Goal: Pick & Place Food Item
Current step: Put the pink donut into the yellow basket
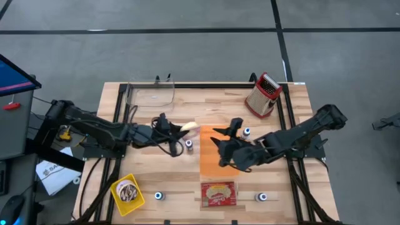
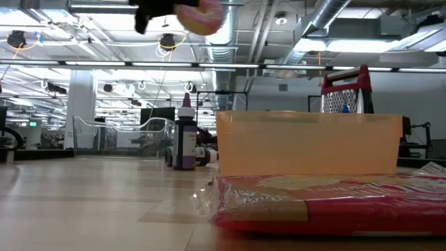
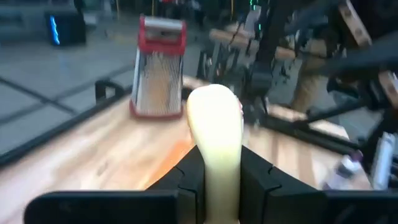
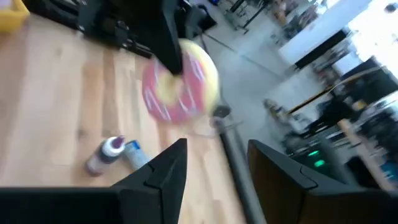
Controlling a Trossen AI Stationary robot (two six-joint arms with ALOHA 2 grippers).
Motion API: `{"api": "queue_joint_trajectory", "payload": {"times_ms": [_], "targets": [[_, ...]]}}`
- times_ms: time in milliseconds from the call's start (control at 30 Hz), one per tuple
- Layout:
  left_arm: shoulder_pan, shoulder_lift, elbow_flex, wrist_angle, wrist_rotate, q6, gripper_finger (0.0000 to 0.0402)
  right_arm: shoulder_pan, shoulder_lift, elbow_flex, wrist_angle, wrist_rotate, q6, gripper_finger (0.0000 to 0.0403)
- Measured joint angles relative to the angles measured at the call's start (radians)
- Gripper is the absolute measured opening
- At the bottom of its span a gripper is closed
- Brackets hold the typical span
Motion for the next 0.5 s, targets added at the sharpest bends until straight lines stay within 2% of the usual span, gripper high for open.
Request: {"api": "queue_joint_trajectory", "payload": {"times_ms": [167, 367, 500], "targets": [[-0.032, -0.172, 0.0, -0.281, 0.116, -0.166, 0.0051, 0.043, -0.064, 0.0, -0.156, -0.002, 0.196, 0.0183], [-0.038, -0.336, 0.0, -0.563, 0.356, -0.399, 0.0051, 0.102, -0.108, 0.0, -0.263, -0.004, 0.353, 0.0198], [-0.049, -0.38, 0.0, -0.715, 0.517, -0.496, 0.0051, 0.132, -0.11, 0.0, -0.266, -0.002, 0.379, 0.0197]]}}
